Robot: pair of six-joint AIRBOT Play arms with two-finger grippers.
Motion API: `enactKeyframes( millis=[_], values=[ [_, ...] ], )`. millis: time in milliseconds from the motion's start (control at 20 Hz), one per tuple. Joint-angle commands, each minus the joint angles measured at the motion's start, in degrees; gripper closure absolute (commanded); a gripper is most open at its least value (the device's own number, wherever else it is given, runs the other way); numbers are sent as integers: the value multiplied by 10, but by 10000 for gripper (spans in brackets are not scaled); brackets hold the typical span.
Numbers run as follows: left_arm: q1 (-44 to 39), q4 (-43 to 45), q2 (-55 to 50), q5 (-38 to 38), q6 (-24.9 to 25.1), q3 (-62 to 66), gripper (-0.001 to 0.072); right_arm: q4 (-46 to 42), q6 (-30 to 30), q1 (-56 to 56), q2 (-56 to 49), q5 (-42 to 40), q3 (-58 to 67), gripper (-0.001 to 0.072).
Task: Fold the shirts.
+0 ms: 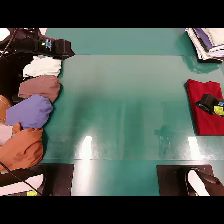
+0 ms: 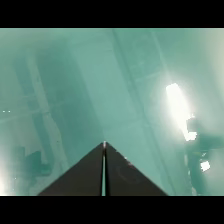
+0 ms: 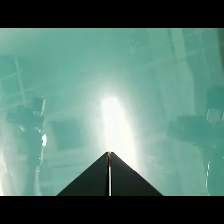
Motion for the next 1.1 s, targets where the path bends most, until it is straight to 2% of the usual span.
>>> enactKeyframes(
  millis=[0, 550, 700, 750, 800, 850, 950, 1050],
  values=[
    [0, 0, 0, 0, 0, 0, 683, 1, 0, 1, 0, 0, 0, 692],
    [0, 0, 0, 0, 0, 0, 682, 1, 0, 1, 0, 0, 0, 692],
    [0, -14, 0, 27, 8, 0, 680, 1, 0, 1, 0, -2, 0, 692],
    [0, 10, 0, 48, 20, 0, 502, 1, 0, 1, 0, -2, 0, 692],
    [0, 65, -1, 71, 9, 0, 115, 2, 1, 1, 0, -2, 0, 692],
    [0, 136, -4, 90, -21, 0, 52, 5, 1, 1, 0, -3, 0, 692],
    [18, 264, -24, 104, -84, 0, 48, 6, 1, 1, 0, -4, 0, 692],
    [61, 287, -61, 108, -97, 0, 48, 6, 1, 1, 0, -4, 0, 692]
  ],
)
